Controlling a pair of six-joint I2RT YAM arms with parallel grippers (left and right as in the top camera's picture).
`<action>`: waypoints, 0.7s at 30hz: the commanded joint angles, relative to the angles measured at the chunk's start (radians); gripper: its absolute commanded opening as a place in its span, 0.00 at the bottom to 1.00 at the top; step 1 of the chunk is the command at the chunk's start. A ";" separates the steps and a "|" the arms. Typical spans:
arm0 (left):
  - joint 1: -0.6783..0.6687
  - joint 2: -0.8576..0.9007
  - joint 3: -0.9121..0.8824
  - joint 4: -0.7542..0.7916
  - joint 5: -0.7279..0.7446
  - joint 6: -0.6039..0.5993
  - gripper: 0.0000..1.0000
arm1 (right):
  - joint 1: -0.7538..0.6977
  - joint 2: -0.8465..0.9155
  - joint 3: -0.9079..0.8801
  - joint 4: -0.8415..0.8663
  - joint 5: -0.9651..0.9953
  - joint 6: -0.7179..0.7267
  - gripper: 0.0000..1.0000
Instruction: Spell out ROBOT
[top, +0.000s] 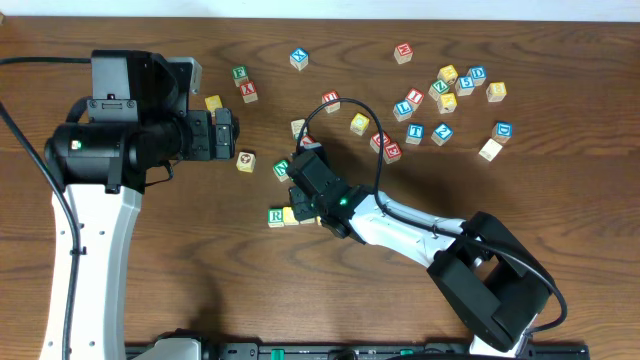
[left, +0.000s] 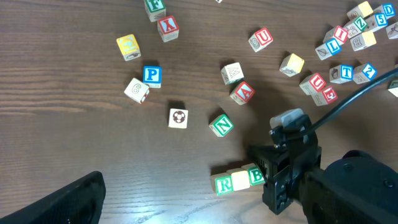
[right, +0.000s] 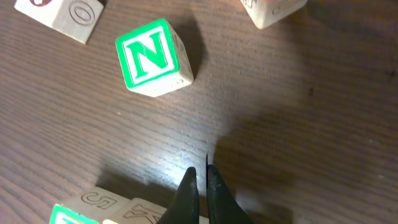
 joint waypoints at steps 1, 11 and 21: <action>0.003 0.000 0.018 -0.003 0.008 0.017 0.98 | -0.003 0.003 0.018 -0.014 -0.011 0.009 0.01; 0.003 0.000 0.018 -0.003 0.008 0.017 0.98 | 0.013 0.003 0.018 -0.028 -0.014 0.016 0.01; 0.003 0.000 0.018 -0.003 0.008 0.017 0.98 | 0.014 0.003 0.018 -0.040 -0.014 0.032 0.01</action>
